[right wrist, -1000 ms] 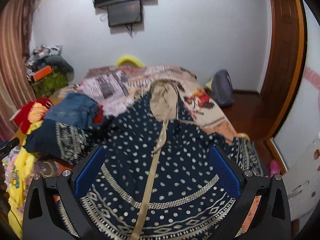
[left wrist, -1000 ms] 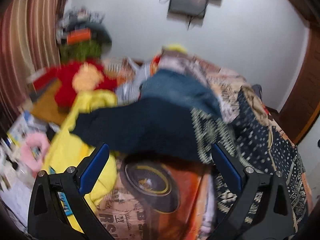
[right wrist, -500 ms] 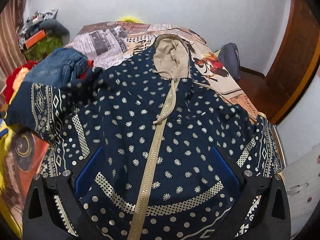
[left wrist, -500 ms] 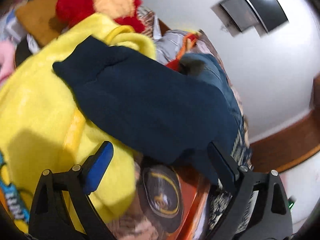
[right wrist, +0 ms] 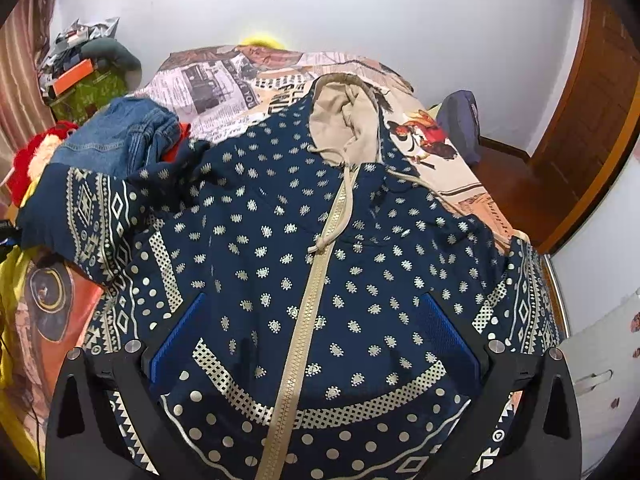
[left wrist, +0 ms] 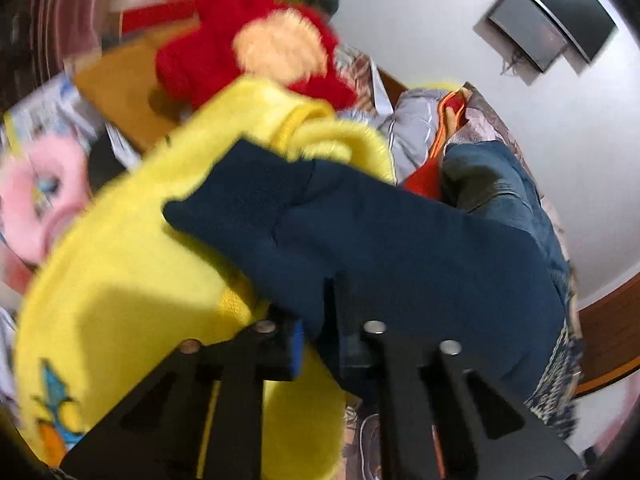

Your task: Fold large clothes

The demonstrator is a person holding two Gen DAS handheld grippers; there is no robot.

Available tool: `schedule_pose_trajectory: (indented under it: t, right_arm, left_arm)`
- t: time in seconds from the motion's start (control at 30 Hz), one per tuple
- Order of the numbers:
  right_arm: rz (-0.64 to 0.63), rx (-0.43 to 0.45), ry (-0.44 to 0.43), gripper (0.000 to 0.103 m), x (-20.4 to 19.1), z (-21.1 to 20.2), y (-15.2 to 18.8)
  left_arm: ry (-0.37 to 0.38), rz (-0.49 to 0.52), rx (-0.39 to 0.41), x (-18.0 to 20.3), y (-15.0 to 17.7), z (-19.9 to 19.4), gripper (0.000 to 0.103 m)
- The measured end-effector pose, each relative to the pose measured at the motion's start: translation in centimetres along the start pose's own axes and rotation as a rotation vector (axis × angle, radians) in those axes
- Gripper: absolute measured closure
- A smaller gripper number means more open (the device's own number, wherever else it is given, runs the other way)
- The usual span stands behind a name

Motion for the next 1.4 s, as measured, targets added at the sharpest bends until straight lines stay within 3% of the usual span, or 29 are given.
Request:
schedule_pose_trajectory:
  t: [0.1,0.23,0.43,0.5,0.6,0.63,0.67,0.73,0.77,0.93,1.1,1.3,1.4]
  right_arm:
    - [0.011,0.014,-0.005,0.000,0.5,-0.8,-0.1]
    - [0.014,0.038,-0.010,0.000,1.3,-2.0,-0.3]
    - [0.016,0.074,0.002,0.000,2.9,-3.5,-0.5]
    - [0.029,0.084,-0.008,0.000,3.6,-3.9,-0.4]
    - [0.058,0.087,-0.033,0.000,4.6,-4.1,-0.1]
    - [0.075,0.085,-0.047,0.000,5.1,-4.2,0.1]
    - [0.087,0.084,-0.056,0.000,5.5,-4.3,0.3]
    - [0.113,0.079,-0.071,0.000,6.3,-4.4,0.7]
    - [0.124,0.075,-0.076,0.000,6.7,-4.4,0.9]
    - [0.173,0.053,-0.085,0.000,8.1,-4.3,1.4]
    - [0.209,0.035,-0.094,0.000,8.2,-3.9,1.2]
    - [0.199,0.012,-0.078,0.000,6.4,-3.0,0.6]
    - [0.165,0.003,-0.057,0.000,4.9,-2.4,0.2]
  left_arm:
    - [-0.023,0.075,0.092,1.8,-0.9,-3.3,0.096]
    - [0.018,0.193,0.226,6.6,-1.9,-9.8,0.099]
    - [0.154,0.368,0.386,18.1,-3.0,-18.3,0.099]
    - [0.214,0.422,0.385,21.4,-2.4,-19.8,0.099]
    - [0.223,0.457,0.331,24.5,-1.2,-19.8,0.096]
    - [0.236,0.455,0.290,25.0,-0.7,-19.2,0.087]
    - [0.247,0.446,0.253,25.0,-0.2,-18.6,0.069]
    - [0.254,0.413,0.188,24.7,0.8,-17.2,0.048]
    - [0.246,0.395,0.160,24.0,1.3,-16.3,0.045]
    - [0.210,0.331,0.012,19.5,3.3,-12.2,0.042]
    - [0.254,0.129,-0.131,11.0,4.5,-7.9,0.042]
    - [0.289,-0.066,-0.218,3.3,4.7,-3.1,0.041]
    - [0.338,-0.151,-0.250,1.6,4.6,-1.0,0.041]
Point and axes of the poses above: each gripper's, at about its wrist camera, not at the fingertips, and z roughly the way its jaws point, x to its right, y to its underside, the point moved 6 cm from there along z, roughly the way its jaws point, and after that the axes turned 6 degrees about -x, right-handed, at the moved point
